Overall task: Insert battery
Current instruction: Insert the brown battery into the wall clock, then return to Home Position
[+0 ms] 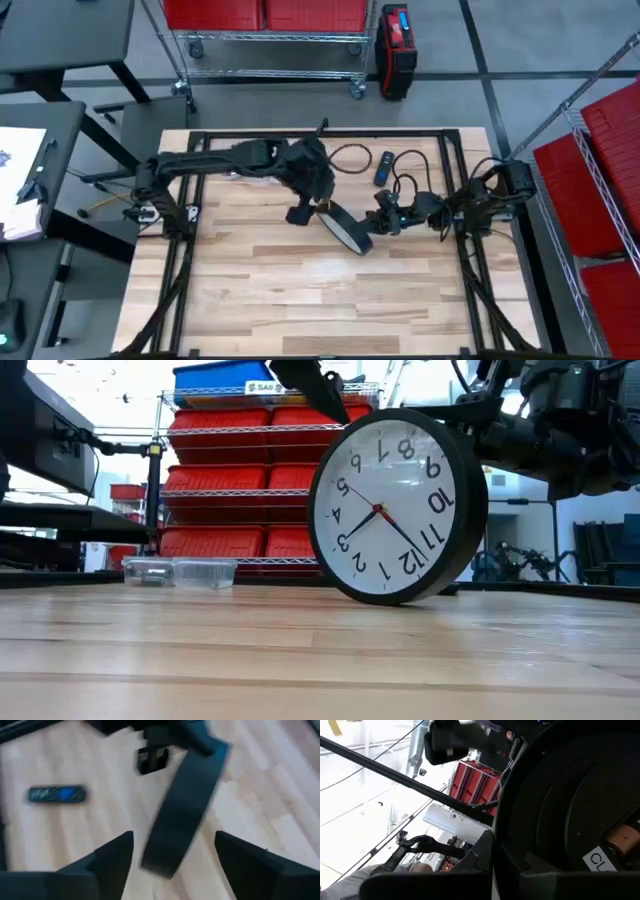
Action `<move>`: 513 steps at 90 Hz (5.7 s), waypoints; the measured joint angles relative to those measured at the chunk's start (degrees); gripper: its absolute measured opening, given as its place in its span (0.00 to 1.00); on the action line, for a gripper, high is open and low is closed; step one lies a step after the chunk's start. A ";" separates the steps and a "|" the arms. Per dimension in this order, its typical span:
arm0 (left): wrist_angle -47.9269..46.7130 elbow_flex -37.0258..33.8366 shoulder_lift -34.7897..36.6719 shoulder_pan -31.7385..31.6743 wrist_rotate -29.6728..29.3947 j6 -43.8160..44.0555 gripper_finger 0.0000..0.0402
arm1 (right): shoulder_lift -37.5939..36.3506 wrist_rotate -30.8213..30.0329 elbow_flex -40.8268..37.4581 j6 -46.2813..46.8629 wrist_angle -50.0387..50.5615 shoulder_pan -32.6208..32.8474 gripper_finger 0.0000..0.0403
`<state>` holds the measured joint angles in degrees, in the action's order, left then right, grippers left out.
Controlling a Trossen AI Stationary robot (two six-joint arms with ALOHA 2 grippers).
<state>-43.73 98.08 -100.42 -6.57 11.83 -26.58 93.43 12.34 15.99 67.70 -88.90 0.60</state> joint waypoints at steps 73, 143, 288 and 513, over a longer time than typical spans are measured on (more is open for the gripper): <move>3.57 -0.04 -7.62 0.55 -1.07 -3.78 0.51 | -0.07 0.28 0.02 -1.14 0.77 0.04 0.00; 1.09 0.08 -7.44 -8.31 21.16 20.99 0.37 | -27.85 10.01 -0.09 -12.85 26.19 -11.06 0.44; 74.14 -44.39 -10.53 -4.18 6.23 97.06 0.56 | -50.07 10.32 0.04 -19.36 67.91 -31.01 0.42; 66.05 -41.14 9.34 -2.73 25.35 92.93 0.68 | -50.67 16.23 0.03 -24.21 55.43 -25.89 0.42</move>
<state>22.32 56.94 -91.08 -9.30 37.19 66.35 42.76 28.57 16.01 43.49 -33.48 -25.29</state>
